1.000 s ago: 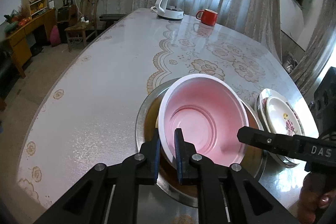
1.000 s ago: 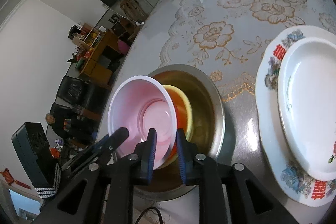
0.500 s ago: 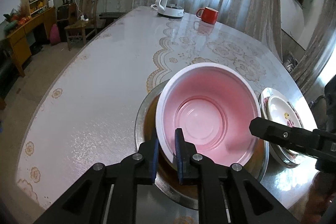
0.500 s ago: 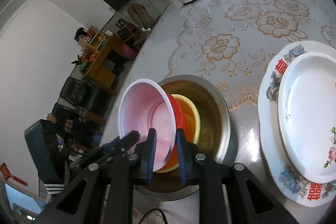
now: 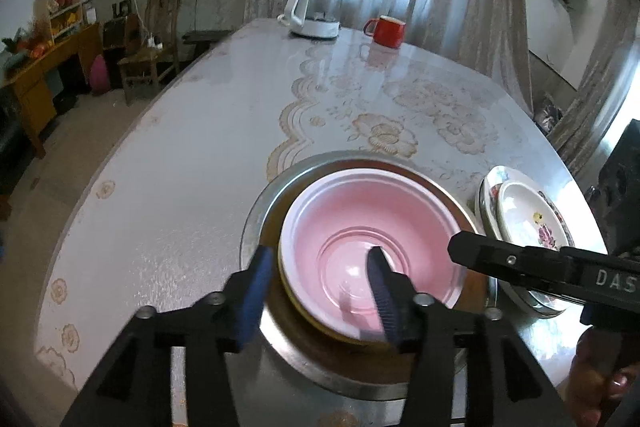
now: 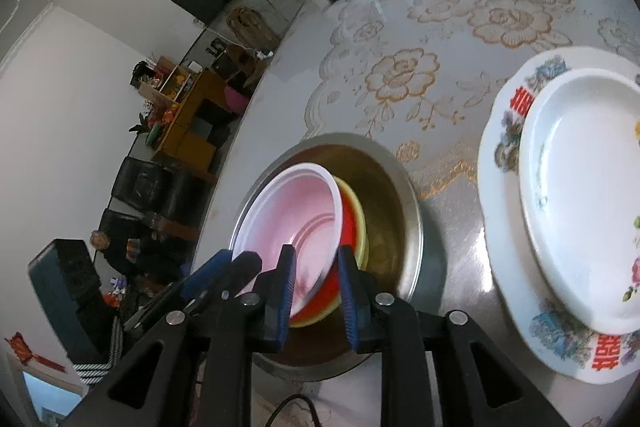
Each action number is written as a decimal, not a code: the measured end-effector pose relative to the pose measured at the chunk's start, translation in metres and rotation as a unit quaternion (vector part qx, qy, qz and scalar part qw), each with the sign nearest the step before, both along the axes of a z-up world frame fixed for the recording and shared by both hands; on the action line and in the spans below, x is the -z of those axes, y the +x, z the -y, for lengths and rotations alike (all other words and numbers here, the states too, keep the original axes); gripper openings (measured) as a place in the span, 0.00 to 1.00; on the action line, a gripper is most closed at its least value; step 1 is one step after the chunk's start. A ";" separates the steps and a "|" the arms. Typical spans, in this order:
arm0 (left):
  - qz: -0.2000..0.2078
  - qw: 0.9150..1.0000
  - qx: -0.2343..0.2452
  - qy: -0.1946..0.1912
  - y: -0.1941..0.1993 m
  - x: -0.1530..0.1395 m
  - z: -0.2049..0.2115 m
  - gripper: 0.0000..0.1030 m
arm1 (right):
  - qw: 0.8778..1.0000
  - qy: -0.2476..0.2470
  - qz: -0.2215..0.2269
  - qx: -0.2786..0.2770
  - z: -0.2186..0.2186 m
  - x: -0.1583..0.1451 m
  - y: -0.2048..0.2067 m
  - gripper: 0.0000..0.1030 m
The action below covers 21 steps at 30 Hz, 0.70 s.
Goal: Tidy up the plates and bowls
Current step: 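Lower the red bowl into the yellow bowl and open both grippers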
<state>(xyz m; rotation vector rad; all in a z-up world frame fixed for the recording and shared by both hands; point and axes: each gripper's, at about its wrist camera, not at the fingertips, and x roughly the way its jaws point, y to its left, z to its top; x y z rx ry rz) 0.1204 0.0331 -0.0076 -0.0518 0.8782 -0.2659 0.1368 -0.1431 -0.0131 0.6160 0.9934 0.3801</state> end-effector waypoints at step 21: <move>0.045 0.993 -0.087 -0.061 -0.012 -0.011 -0.045 0.78 | 0.997 -0.046 0.043 0.037 0.017 -0.013 -0.018 0.24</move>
